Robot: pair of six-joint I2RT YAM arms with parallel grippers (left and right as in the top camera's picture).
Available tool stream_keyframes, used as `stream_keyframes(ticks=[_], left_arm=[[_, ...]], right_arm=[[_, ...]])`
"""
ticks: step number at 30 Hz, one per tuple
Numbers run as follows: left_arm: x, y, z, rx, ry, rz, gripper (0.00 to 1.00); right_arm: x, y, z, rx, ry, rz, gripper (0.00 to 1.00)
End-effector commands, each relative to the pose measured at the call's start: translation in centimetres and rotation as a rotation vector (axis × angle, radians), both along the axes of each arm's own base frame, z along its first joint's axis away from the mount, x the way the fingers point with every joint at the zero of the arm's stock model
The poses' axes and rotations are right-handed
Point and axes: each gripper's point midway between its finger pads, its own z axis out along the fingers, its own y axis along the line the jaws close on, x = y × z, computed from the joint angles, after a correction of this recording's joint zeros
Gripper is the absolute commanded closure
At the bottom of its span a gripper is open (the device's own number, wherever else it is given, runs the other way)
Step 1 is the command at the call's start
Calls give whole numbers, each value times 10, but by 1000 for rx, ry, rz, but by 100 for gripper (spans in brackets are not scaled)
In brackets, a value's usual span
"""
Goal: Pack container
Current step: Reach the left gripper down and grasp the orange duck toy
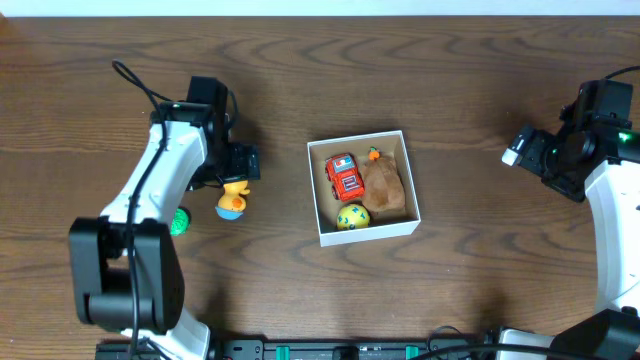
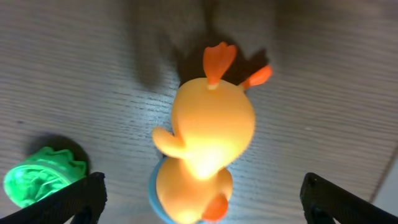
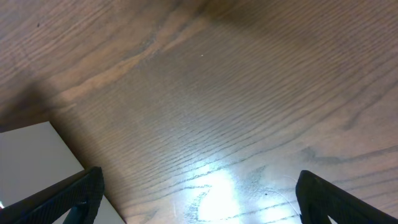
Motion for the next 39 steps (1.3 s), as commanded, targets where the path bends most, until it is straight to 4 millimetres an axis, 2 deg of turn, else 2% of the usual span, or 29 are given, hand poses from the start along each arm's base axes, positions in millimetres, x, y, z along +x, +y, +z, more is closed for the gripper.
stream_keyframes(ticks=[1, 2, 3, 5, 9, 15, 18, 31, 35, 39], left_arm=[[-6, 1, -19, 14, 67, 14, 8], [-7, 1, -22, 15, 75, 15, 19], [-7, 1, -24, 16, 84, 14, 36], [-8, 2, -28, 17, 97, 14, 59], [-7, 1, -31, 17, 96, 15, 67], [-5, 1, -31, 16, 86, 14, 73], [-4, 1, -31, 15, 83, 14, 93], [0, 1, -27, 13, 63, 14, 94], [6, -6, -4, 9, 3, -17, 94], [15, -30, 44, 7, -135, -130, 94]], right_arm=[[0, 1, -3, 7, 5, 6, 1], [0, 1, -3, 7, 5, 6, 1], [0, 1, -3, 8, 5, 6, 1], [0, 1, -3, 8, 6, 6, 1], [0, 1, -3, 10, 5, 7, 1], [-1, 2, -3, 11, 10, 7, 1], [-1, 1, -3, 11, 9, 7, 1], [-1, 1, -3, 11, 8, 7, 1], [-1, 1, -3, 10, 8, 7, 1], [0, 1, -3, 10, 5, 7, 1]])
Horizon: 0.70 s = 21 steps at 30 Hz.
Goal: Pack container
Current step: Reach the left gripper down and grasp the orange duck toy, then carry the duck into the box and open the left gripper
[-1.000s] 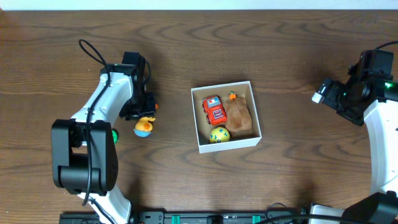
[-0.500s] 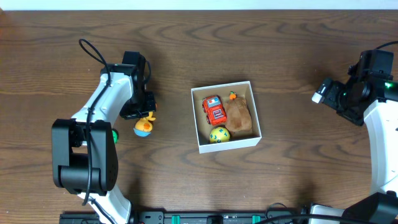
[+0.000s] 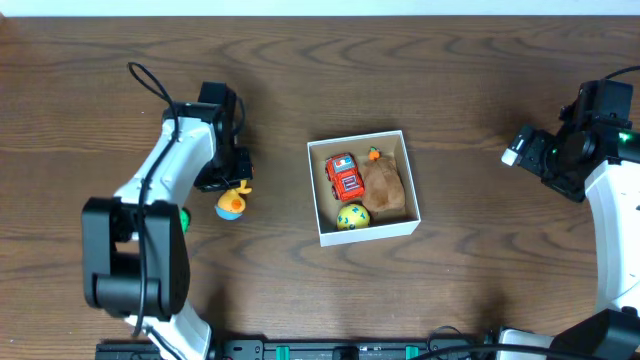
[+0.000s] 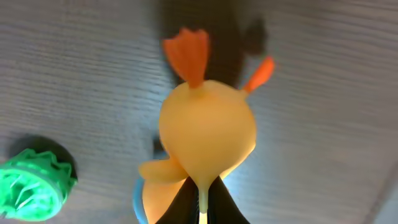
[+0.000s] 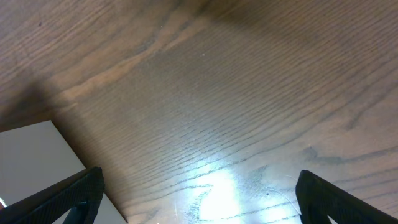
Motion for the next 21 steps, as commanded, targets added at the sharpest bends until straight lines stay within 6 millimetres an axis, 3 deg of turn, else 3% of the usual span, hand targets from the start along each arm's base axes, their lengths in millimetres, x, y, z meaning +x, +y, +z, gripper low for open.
stream_keyframes(ticks=[1, 5, 10, 16, 21], left_arm=[[21, -28, 70, 4, -224, -133, 94], [16, -68, 124, 9, -394, -274, 94], [-6, -132, 152, -56, -507, -471, 94], [-33, -204, 143, -114, -520, -661, 94], [-45, -229, 109, -98, -436, -725, 94]], right_arm=[[0, 1, -3, 6, 6, 5, 1], [0, 1, -3, 6, 6, 5, 1], [0, 1, -3, 6, 5, 5, 1], [0, 1, -3, 6, 5, 5, 1], [-1, 1, -3, 7, 7, 5, 1]])
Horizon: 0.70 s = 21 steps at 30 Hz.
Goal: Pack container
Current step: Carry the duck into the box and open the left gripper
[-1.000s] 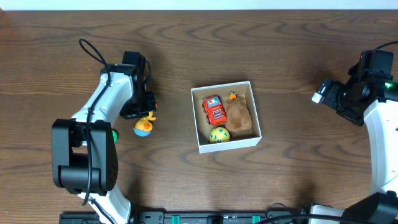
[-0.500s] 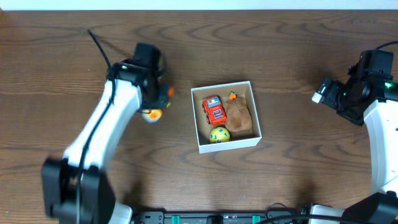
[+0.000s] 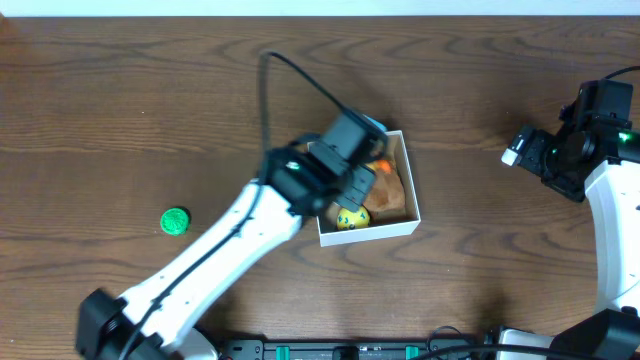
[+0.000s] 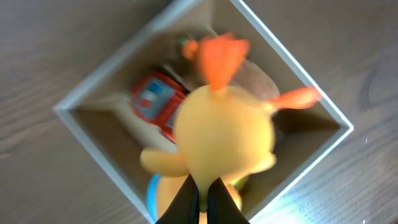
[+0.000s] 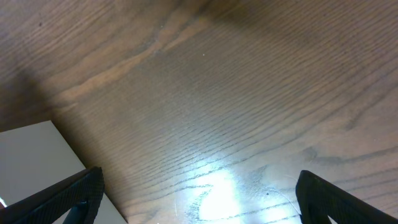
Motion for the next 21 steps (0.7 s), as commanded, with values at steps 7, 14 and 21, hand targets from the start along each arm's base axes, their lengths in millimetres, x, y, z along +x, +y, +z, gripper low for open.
stream_keyframes(ticks=[7, 14, 21], left_arm=[[-13, -9, -50, 82, 144, -11, 48], [-2, 12, -33, 127, 62, 38, 12], [12, 55, 7, 100, -17, 158, 2]], right_arm=[[-1, 1, -3, 6, 9, 5, 1], [-1, 1, -3, 4, 9, 8, 1], [-1, 0, -3, 2, 10, 7, 1]])
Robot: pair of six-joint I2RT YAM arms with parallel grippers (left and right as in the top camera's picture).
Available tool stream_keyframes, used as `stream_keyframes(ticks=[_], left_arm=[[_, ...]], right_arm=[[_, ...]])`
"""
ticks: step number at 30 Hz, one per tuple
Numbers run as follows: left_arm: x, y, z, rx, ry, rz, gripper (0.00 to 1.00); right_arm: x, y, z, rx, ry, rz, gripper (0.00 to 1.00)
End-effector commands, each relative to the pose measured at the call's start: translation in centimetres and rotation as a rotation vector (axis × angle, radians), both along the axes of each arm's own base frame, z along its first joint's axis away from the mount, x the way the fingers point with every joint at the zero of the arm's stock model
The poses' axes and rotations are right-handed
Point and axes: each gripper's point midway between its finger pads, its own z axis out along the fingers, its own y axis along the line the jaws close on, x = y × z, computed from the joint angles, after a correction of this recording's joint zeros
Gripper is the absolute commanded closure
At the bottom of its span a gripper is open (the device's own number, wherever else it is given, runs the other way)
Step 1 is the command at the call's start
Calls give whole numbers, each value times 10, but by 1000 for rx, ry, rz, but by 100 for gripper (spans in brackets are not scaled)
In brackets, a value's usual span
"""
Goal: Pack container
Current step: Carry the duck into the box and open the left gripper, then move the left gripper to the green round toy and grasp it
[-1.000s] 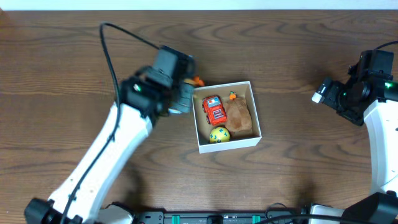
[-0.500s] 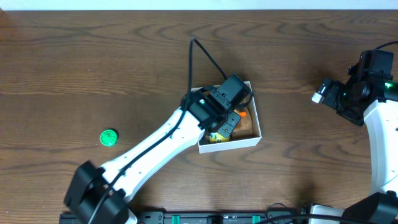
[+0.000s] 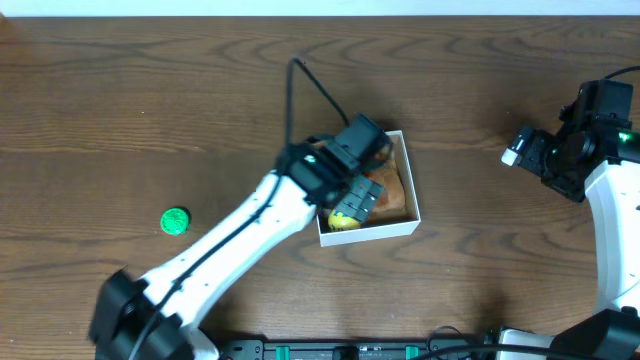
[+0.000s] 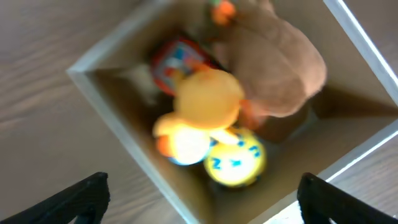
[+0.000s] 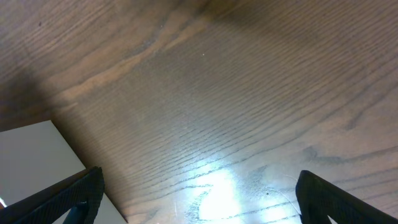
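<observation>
The white box [image 3: 370, 232] sits mid-table. In the left wrist view its wall [image 4: 121, 140] frames a yellow duck [image 4: 205, 102] lying loose on a red car [image 4: 177, 59], beside a yellow ball [image 4: 235, 163] and a brown plush [image 4: 273, 59]. My left gripper [image 4: 202, 199] hovers open above the box, its fingers wide apart and touching nothing; from overhead the left gripper [image 3: 362, 192] hides most of the contents. My right gripper [image 3: 545, 160] stands open at the far right over bare wood.
A small green ruffled object [image 3: 175, 221] lies on the table at the left, well away from the box. The right wrist view shows wood grain and one corner of the white box [image 5: 31, 162]. The right gripper [image 5: 199, 193] holds nothing.
My left gripper was shut on the duck above the box; now it is open and the duck lies inside the box. The right arm has not moved.
My left gripper stood open around the duck on the table at the left, near the green object. Then it was shut on the duck there. Later it held the duck over the white box, and now the duck rests in the box, released.
</observation>
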Motion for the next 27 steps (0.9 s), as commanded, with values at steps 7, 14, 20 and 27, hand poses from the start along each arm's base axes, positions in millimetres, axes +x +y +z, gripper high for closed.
stream_keyframes(ticks=[7, 14, 20, 27], left_arm=[[21, 153, 92, -17, -246, 507, 2], [7, 262, 103, -91, -242, 908, 2], [-3, 302, 37, -137, -12, 1089, 2], [-2, 312, -52, -146, 208, 1143, 2]], right_arm=[[-1, 0, -3, 1, 9, 11, 1], [-1, 1, -3, 6, 11, 12, 1], [-3, 1, -4, 7, 16, 12, 1], [-2, 3, -3, 18, 13, 16, 1]])
